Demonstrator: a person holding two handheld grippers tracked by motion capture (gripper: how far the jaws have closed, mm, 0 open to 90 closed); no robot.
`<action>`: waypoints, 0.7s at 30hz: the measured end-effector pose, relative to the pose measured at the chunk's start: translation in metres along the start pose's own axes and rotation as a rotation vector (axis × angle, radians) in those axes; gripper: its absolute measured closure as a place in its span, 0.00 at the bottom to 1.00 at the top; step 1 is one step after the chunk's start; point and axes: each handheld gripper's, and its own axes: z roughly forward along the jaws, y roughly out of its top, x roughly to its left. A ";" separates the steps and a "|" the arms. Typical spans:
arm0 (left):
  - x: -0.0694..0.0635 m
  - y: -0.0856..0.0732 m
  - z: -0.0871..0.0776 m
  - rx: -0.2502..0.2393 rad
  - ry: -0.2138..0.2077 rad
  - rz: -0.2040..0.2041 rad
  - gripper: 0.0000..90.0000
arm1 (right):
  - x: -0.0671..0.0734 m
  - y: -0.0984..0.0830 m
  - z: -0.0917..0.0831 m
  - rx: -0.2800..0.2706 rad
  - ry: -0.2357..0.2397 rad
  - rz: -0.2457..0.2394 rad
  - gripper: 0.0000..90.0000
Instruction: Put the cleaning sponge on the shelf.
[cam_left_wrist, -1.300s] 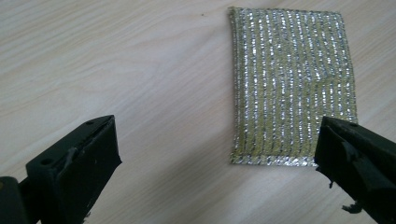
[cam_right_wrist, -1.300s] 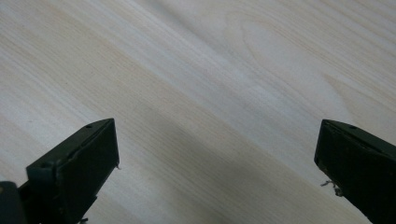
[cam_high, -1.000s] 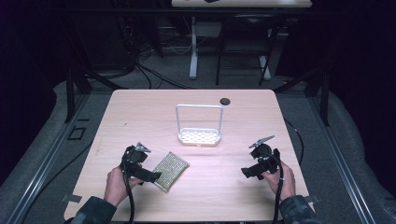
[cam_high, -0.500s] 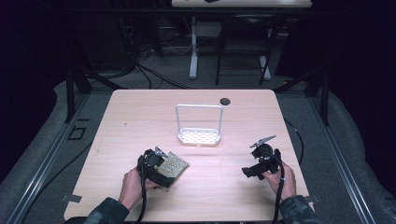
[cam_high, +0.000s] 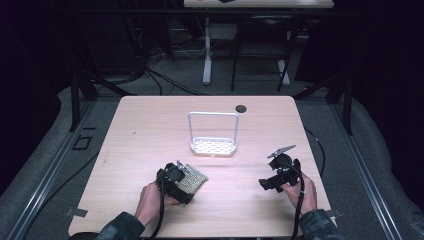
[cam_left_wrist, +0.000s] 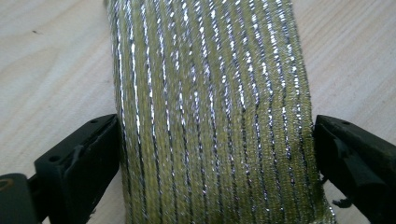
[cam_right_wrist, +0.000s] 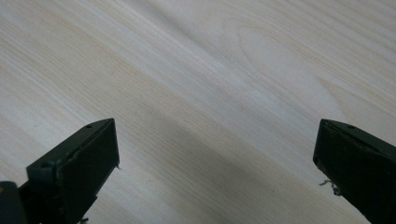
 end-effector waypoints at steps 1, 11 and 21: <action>0.000 0.000 0.000 0.002 0.003 0.001 0.05 | 0.000 0.000 0.000 0.000 0.003 0.001 0.00; -0.001 -0.001 -0.001 0.006 0.016 0.002 0.09 | 0.001 0.000 0.000 0.005 0.010 -0.012 0.00; 0.000 -0.002 -0.003 0.001 0.016 0.004 0.13 | 0.001 0.000 0.000 0.007 0.011 -0.018 0.00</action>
